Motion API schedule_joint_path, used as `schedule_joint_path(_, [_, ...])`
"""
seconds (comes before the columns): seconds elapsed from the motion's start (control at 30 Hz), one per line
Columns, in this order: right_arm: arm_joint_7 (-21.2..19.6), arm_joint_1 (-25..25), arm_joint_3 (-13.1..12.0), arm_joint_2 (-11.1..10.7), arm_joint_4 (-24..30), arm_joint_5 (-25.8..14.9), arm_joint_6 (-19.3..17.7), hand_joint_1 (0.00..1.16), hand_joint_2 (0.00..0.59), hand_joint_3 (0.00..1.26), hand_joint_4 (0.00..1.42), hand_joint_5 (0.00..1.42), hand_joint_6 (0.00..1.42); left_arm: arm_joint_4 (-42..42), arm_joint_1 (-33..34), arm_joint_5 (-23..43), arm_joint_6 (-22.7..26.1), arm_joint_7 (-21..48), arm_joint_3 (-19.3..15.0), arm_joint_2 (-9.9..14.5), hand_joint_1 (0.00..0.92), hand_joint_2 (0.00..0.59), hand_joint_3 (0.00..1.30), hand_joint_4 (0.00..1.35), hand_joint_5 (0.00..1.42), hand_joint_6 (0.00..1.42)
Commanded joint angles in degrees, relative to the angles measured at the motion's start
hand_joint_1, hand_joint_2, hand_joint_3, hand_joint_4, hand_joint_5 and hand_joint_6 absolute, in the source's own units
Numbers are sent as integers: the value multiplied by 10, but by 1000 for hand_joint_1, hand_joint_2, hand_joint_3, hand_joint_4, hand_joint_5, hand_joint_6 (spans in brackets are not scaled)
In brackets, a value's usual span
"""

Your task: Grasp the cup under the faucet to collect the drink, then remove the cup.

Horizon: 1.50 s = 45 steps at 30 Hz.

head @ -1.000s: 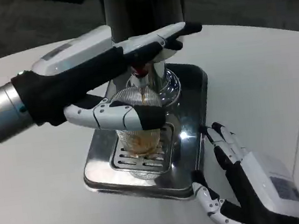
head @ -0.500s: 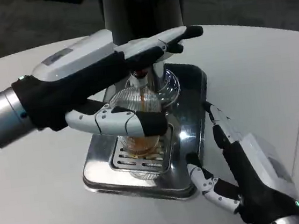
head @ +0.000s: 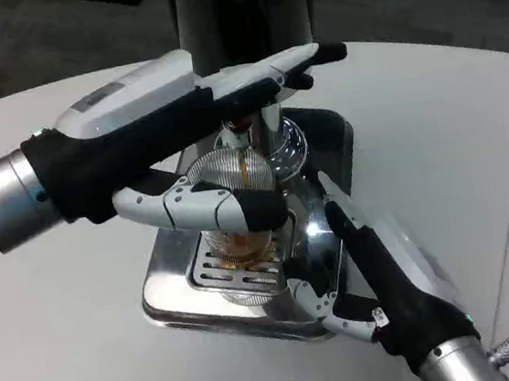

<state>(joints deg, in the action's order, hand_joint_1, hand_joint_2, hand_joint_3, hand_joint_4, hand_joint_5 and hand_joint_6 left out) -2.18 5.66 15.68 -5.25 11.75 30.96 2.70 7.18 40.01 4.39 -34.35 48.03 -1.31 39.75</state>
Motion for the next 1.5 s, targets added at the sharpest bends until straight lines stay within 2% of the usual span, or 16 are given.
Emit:
schedule_joint_path(0.03, [-11,12,-2,5,-15,-14,-19,826,500,0,0,0,23,-12,-14,2,1,2,7,6,0,96,17,0,102,72])
schedule_joint_path(0.37, [-10,54,-10,19,-64,-52,-19,793,585,0,0,0,0,-15,-14,1,6,-2,5,6,0,96,17,0,102,72])
schedule_joint_path(0.53, [2,82,-8,15,-83,-58,-9,783,586,0,0,0,0,-17,-14,1,7,-2,5,7,0,98,17,0,102,72])
schedule_joint_path(0.7, [3,95,-3,9,-81,-43,-3,778,586,0,0,0,0,-18,-15,0,9,-3,3,9,0,102,17,0,102,72])
schedule_joint_path(0.83, [16,98,9,1,-73,-28,4,808,545,0,0,0,0,-18,-15,0,9,-4,2,9,0,104,17,0,102,72])
schedule_joint_path(1.0, [18,94,15,4,-72,-22,14,845,516,0,0,0,0,-19,-16,1,10,-4,2,10,0,105,17,0,102,72])
schedule_joint_path(1.27, [16,115,19,14,-94,-17,28,856,518,0,0,0,0,-21,-17,0,14,-7,-1,11,0,106,23,0,104,72])
schedule_joint_path(1.33, [14,119,16,16,-99,-19,33,883,555,0,0,0,0,-21,-17,0,13,-7,0,11,0,106,24,0,104,72])
schedule_joint_path(1.5, [11,127,3,20,-109,-27,42,890,578,0,0,0,0,-20,-16,-3,11,-10,2,10,0,106,26,0,104,72])
